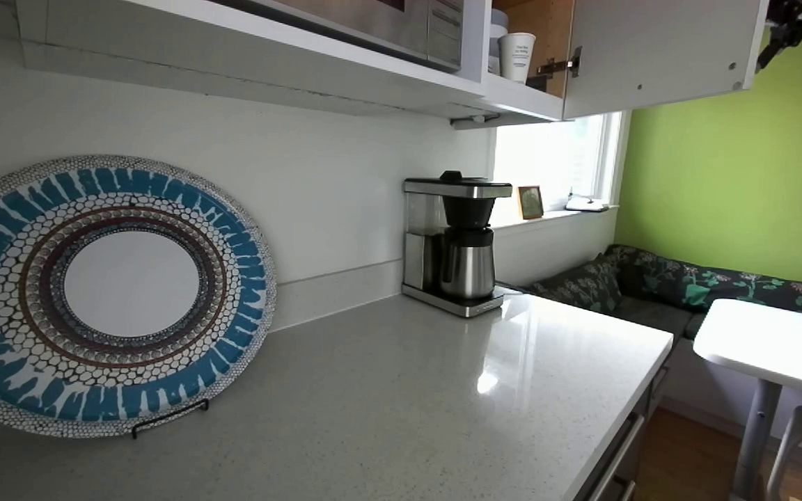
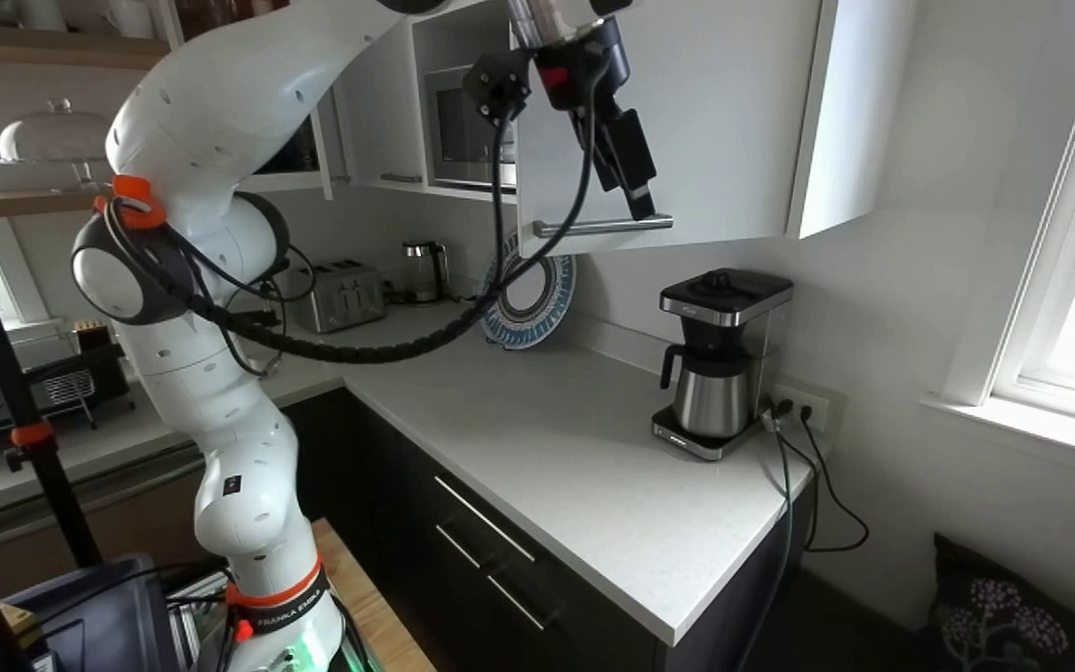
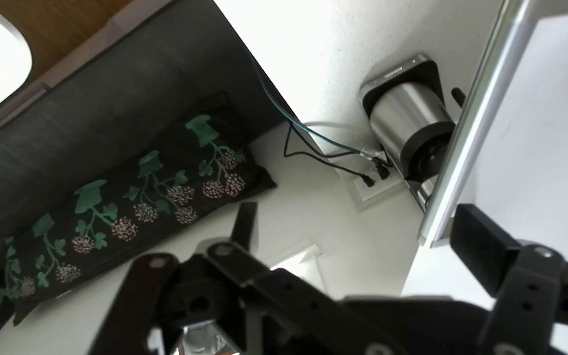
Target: Open the far right top cabinet door, pick up the paper cup from the bottom shelf of the open cabinet and put it on the kitchen counter
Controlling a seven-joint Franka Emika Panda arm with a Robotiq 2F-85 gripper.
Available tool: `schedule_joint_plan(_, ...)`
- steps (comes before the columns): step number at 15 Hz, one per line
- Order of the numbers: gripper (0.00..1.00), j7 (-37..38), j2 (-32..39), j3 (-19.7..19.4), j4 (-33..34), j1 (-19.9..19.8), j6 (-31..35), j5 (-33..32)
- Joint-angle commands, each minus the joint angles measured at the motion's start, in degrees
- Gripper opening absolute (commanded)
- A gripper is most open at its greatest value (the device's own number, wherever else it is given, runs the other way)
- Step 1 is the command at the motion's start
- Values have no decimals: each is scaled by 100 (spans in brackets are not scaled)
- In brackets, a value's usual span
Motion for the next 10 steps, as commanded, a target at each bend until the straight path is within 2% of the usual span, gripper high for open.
schedule_joint_plan(1,100,170,-365,376,34,-12,-438,-899)
schedule_joint_plan(2,100,261,-491,512,43,-22,-567,-1143)
schedule_joint_plan(7,100,598,-828,1003,265,-26,-1929,-1489)
schedule_joint_plan(10,100,925,-990,1335,270,-41,-2370,-1728)
